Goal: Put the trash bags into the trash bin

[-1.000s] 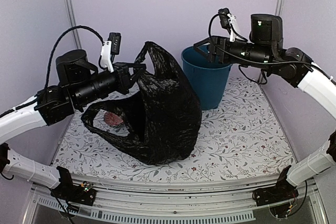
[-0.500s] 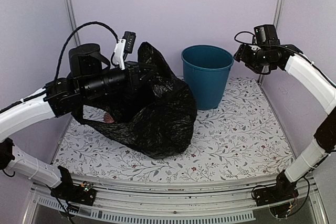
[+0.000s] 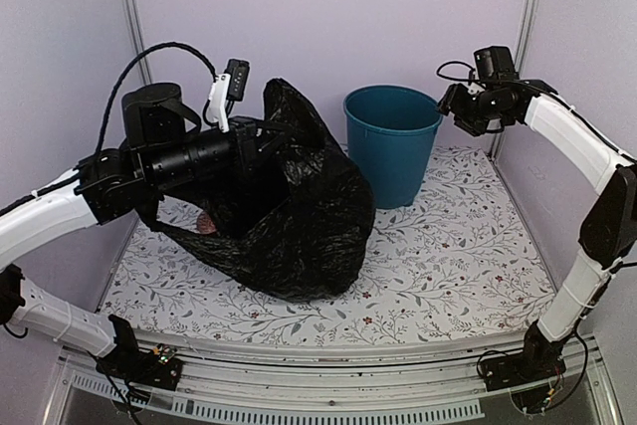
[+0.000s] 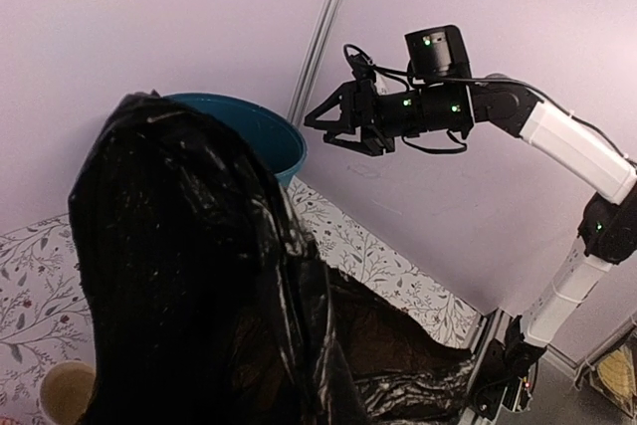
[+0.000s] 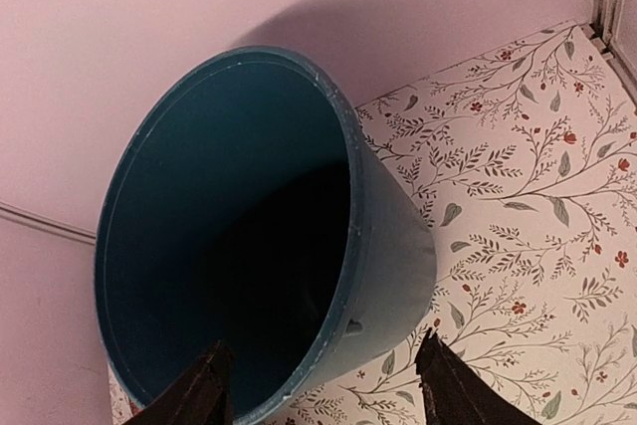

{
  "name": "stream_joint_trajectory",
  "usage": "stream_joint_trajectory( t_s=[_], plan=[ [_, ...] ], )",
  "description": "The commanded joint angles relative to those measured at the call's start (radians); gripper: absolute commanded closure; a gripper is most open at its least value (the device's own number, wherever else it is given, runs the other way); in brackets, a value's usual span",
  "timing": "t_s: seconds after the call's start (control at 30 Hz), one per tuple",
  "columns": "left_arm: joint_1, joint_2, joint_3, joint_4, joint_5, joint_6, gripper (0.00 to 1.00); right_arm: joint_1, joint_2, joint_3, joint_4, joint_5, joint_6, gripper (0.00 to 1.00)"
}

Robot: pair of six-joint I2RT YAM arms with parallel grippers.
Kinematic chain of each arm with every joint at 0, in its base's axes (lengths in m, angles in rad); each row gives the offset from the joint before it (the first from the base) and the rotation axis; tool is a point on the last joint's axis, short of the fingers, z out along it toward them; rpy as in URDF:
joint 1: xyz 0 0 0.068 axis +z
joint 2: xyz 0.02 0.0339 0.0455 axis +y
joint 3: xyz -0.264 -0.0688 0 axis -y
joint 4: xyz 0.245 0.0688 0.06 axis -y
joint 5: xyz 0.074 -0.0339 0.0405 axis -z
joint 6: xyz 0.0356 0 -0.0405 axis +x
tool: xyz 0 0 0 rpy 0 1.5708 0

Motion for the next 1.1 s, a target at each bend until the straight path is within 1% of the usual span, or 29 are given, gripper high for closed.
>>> stream_joint_trajectory(
  t_s=[0.0, 0.13, 0.33, 0.37, 0.43, 0.57, 0.7, 0.8, 0.87, 0.9, 1.07],
  plan=[
    [0.012, -0.038, -0.022, 0.012, -0.031, -0.04, 1.0, -0.015, 0.07, 0.078, 0.012, -0.037, 0.001, 0.39],
    [0.013, -0.051, -0.033, 0.0, -0.039, -0.039, 1.0, -0.022, 0.126, 0.138, -0.026, -0.048, -0.005, 0.43],
    [0.014, -0.073, -0.038, -0.024, -0.057, -0.023, 1.0, -0.027, 0.156, 0.139, -0.036, -0.059, 0.013, 0.48],
    [0.013, -0.077, -0.041, -0.024, -0.057, -0.022, 1.0, -0.031, 0.159, 0.134, -0.035, -0.066, 0.019, 0.53],
    [0.012, -0.081, -0.045, -0.023, -0.059, -0.022, 1.0, -0.036, 0.159, 0.127, -0.035, -0.075, 0.028, 0.57],
    [0.012, -0.081, -0.048, -0.022, -0.059, -0.021, 1.0, -0.037, 0.147, 0.111, -0.028, -0.091, 0.034, 0.7],
    [0.014, -0.077, -0.044, -0.019, -0.056, -0.01, 1.0, -0.038, 0.122, 0.074, -0.022, -0.099, 0.038, 0.78],
    [0.013, -0.072, -0.04, -0.018, -0.049, -0.002, 1.0, -0.038, 0.102, 0.039, -0.018, -0.101, 0.041, 0.79],
    [0.014, -0.07, -0.041, -0.017, -0.046, 0.001, 1.0, -0.041, 0.095, 0.019, -0.006, -0.114, 0.043, 0.77],
    [0.013, -0.069, -0.042, -0.017, -0.043, 0.0, 1.0, -0.043, 0.095, 0.014, -0.001, -0.124, 0.043, 0.75],
    [0.013, -0.07, -0.045, -0.017, -0.036, -0.001, 1.0, -0.053, 0.121, 0.023, 0.01, -0.168, 0.044, 0.75]
  ],
)
